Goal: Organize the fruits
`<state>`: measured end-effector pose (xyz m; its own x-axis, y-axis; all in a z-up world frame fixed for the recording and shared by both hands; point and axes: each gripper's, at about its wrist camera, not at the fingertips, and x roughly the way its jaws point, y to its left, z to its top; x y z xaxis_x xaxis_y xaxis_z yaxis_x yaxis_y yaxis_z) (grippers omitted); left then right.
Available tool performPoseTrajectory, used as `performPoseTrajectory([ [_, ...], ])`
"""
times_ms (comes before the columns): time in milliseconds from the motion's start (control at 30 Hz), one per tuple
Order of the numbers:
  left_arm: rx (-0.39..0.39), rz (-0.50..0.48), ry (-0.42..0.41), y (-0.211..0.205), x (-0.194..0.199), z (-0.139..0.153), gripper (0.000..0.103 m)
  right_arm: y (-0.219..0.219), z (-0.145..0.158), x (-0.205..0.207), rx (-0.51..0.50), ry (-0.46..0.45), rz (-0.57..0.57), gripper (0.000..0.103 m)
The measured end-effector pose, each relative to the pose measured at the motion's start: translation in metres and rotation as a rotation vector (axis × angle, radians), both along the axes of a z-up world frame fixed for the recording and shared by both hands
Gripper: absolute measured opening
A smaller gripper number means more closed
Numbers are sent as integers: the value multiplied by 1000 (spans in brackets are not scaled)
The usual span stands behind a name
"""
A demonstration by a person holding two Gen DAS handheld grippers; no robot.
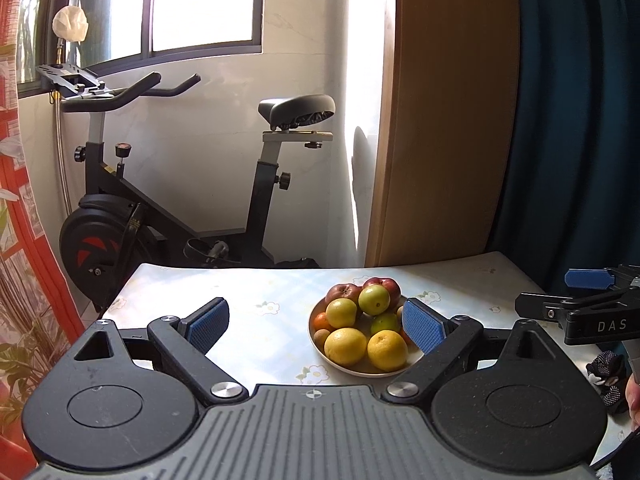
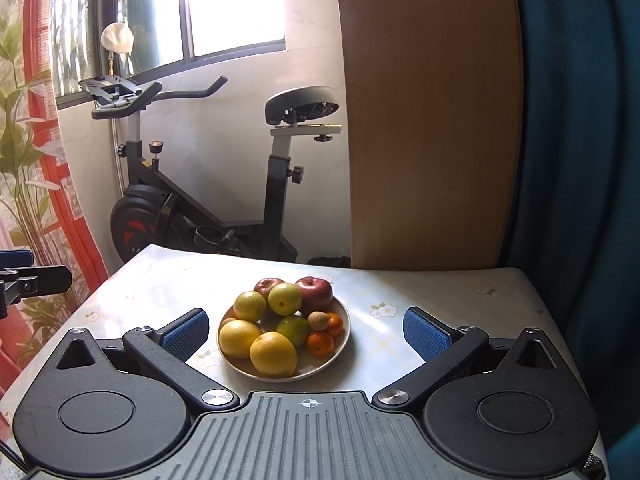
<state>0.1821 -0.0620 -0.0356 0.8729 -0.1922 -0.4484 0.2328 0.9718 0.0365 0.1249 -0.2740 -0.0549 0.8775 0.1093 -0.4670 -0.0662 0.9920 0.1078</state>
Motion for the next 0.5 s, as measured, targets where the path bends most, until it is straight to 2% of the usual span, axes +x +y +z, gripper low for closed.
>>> performPoseTrajectory([
  [167, -15, 15, -1, 2, -1, 0, 95, 0, -1, 1, 4, 4, -1, 103],
  [500, 30, 40, -20, -6, -5, 1, 95, 1, -1, 1, 5, 3, -4, 103],
])
